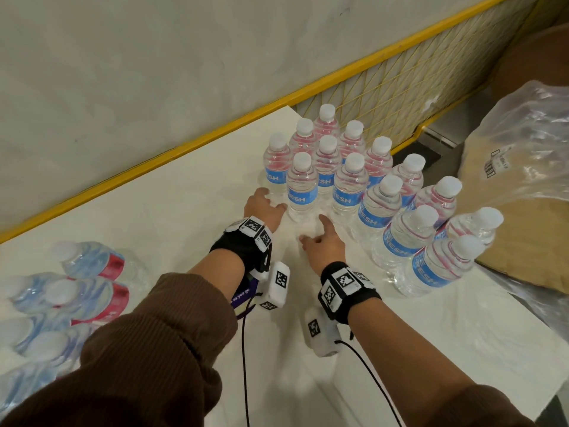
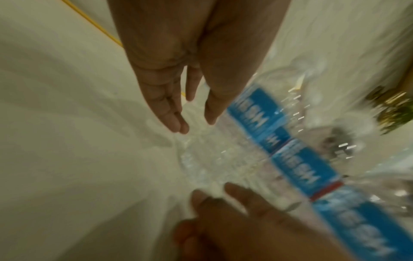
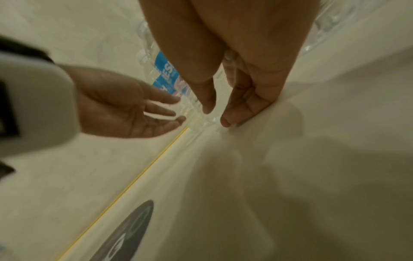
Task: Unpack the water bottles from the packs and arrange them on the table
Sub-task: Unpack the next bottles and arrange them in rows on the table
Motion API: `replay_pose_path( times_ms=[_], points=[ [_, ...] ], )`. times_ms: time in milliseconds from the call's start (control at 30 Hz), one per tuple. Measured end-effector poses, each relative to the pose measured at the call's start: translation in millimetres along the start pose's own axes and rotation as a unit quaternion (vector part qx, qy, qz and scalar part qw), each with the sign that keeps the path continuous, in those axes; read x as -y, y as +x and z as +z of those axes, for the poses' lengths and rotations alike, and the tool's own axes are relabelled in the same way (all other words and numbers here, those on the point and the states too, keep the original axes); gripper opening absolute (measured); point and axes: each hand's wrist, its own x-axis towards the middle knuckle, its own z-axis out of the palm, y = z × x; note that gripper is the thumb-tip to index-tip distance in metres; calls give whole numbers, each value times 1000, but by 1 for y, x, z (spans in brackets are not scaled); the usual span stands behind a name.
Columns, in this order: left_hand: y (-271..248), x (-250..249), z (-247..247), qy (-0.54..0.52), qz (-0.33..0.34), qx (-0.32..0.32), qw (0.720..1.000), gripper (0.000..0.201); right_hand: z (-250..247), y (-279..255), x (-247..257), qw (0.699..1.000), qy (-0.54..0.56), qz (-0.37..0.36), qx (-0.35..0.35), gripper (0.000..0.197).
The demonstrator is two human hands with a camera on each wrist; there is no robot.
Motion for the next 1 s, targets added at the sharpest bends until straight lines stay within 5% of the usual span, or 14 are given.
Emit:
replay_pose_path(
  times_ms=[200,433,633,733,1000],
  points=[
    [-72,-49,-53,79,10,116,990,37,-11,-59,-6,994,-47,-41,95,53],
    [-188,-48,-142,154,50,117,980,34,-4,-157,-15,975,-83,-104,178,40],
    [-263,16,-190,180,30,83,980,41,42,-227,-2,946,-121,-153,257,64],
    [-284,43,-208,183,5,84,979,47,62,-252,8,941,-98,-175,272,78],
    [-310,80,-222,302,3,95,948,62,79,-267,13,956,-87,-186,212,70]
  ],
)
